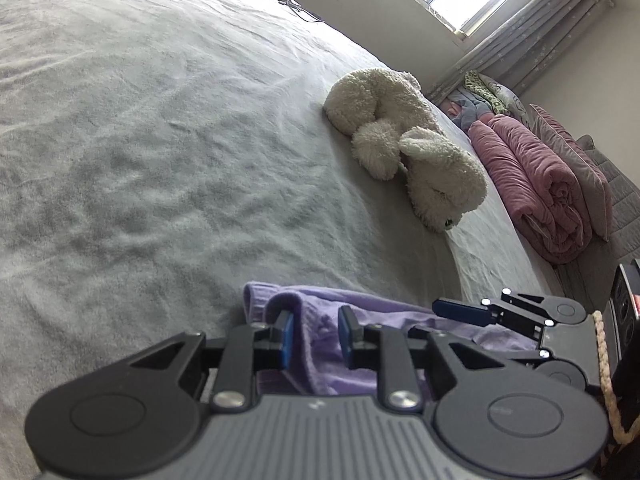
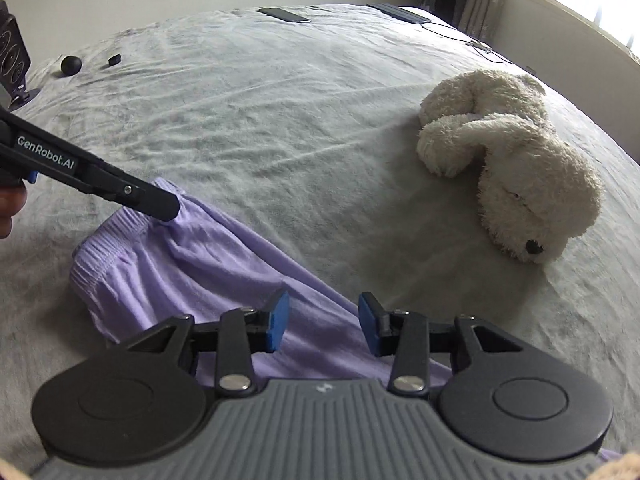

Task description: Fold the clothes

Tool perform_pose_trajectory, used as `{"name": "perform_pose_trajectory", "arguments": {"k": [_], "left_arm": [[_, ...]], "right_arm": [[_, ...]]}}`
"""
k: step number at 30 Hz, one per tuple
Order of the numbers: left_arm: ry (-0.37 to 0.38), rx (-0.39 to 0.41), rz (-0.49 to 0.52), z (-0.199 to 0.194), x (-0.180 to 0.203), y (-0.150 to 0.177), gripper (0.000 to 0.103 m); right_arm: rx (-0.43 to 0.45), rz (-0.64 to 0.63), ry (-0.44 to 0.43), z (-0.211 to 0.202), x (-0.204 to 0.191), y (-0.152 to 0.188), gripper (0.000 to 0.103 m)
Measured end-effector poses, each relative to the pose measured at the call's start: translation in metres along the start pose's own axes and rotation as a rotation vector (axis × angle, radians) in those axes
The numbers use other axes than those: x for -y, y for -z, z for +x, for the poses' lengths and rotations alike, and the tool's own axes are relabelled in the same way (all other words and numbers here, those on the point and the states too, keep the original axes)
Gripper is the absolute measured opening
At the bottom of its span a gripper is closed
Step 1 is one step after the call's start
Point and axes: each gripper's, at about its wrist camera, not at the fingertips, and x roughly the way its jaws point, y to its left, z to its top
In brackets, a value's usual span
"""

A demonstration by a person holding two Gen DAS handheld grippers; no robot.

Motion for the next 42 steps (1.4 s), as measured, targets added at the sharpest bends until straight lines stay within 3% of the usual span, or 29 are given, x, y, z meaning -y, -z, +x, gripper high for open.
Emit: {"name": "perform_pose_trajectory", "arguments": {"k": [1, 5, 7, 14, 19, 21, 22, 25, 27, 28, 36, 42], "left_arm": [[-0.019, 0.000, 0.018, 0.001, 0.002, 0.001, 0.014], [-0.045, 0.014, 0.028, 0.002, 0.000, 0.001, 0.005], [-0.044, 0.020, 0.013, 0.000, -0.002, 0.001, 0.004], [-0.074, 0.060, -0.020, -0.010, -0.004, -0.002, 0.003], [-0.078, 0.056, -0.010, -0.007, -0.003, 0.000, 0.003], [-0.080, 0.050, -0.004, -0.006, -0.002, 0.000, 0.003], [-0.080, 0.047, -0.007, -0.006, -0.002, 0.000, 0.003], [-0.082, 0.043, -0.018, -0.005, -0.004, -0.001, 0.003], [-0.087, 0.046, -0.013, -0.005, -0.003, -0.001, 0.003], [-0.090, 0.047, -0.011, -0.005, -0.002, 0.000, 0.003], [-0.094, 0.055, -0.019, -0.007, -0.003, -0.001, 0.003], [-0.113, 0.045, 0.009, -0.001, 0.001, 0.001, 0.005]], "right_arm": [[-0.017, -0.026, -0.017, 0.005, -0.002, -0.002, 0.041], [-0.032, -0.066, -0.039, 0.016, -0.008, -0.003, 0.009], [-0.005, -0.069, -0.015, 0.011, -0.013, -0.001, 0.003], [0.082, -0.085, 0.112, -0.002, -0.017, -0.001, 0.000], [0.063, -0.118, 0.070, 0.006, -0.021, -0.007, 0.000], [0.053, -0.138, 0.042, 0.009, -0.025, -0.006, 0.020], [0.051, -0.134, 0.036, 0.009, -0.025, -0.006, 0.036], [0.046, -0.110, 0.025, 0.012, -0.023, -0.004, 0.039], [0.041, -0.116, 0.042, 0.016, -0.025, -0.003, 0.019], [0.039, -0.120, 0.052, 0.018, -0.026, -0.003, 0.000], [0.102, -0.134, 0.135, 0.013, -0.032, -0.008, 0.000], [0.073, -0.148, 0.170, 0.032, -0.039, -0.004, 0.000]]}}
